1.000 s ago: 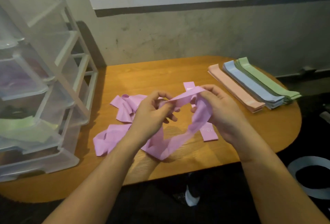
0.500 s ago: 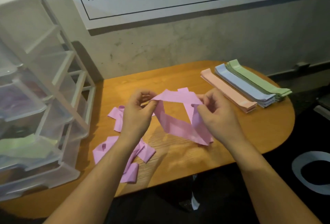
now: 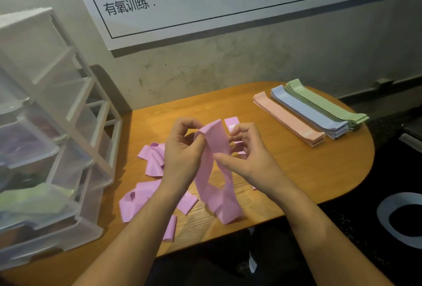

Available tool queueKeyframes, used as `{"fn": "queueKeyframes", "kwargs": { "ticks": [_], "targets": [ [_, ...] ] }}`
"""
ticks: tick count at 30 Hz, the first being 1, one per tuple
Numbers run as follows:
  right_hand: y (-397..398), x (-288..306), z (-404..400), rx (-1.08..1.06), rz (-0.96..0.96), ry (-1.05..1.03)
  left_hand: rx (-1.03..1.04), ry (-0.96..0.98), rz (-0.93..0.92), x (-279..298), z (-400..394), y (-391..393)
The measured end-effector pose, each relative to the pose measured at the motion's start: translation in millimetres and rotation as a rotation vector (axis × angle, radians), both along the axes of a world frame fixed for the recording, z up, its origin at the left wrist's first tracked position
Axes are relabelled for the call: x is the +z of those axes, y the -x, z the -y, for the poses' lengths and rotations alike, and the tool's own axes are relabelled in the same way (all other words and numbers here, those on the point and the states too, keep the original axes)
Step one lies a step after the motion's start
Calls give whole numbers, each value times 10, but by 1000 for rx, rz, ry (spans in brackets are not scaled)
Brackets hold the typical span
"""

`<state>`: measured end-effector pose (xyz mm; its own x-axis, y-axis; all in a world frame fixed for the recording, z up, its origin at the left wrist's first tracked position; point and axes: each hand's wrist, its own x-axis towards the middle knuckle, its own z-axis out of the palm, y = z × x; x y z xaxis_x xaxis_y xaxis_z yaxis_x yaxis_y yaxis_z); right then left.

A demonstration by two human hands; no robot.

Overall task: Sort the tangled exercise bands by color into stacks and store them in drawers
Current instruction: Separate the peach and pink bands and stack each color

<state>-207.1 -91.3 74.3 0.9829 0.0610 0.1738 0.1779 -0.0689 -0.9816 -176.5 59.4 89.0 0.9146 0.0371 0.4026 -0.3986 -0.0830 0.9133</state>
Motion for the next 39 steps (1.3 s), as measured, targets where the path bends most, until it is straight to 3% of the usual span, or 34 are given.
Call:
{"fn": "queueKeyframes", "kwargs": {
  "ticks": [5,11,14,19,24,28,32,34,39],
  "targets": [
    [-15,58,-80,-100,20,-36,-79,24,-12,17,55,71],
    [21,154,-82,-112,28,-103,-56,-87,124,24,54,105],
    [12,186,-68,-144,-11,-153,-76,-171,222,22,47,101],
    [28,254,-61,0,-186,-303,-57,-393,482,26,47,51],
    [23,288,-38,-3,-199,-364,-136,-547,539,-1,-8,16],
    [-30,327,20,-29,-168,-350,-319,-471,424,-38,-11,91],
    [-67,448,139,35,-144,-291,-367,-44,-2,14,11,99],
    [-73,535,199,87,-120,-211,-396,49,-154,69,9,28],
    [-121,668,302,75,-4,-47,-460,69,-201,113,50,-5]
  ]
}}
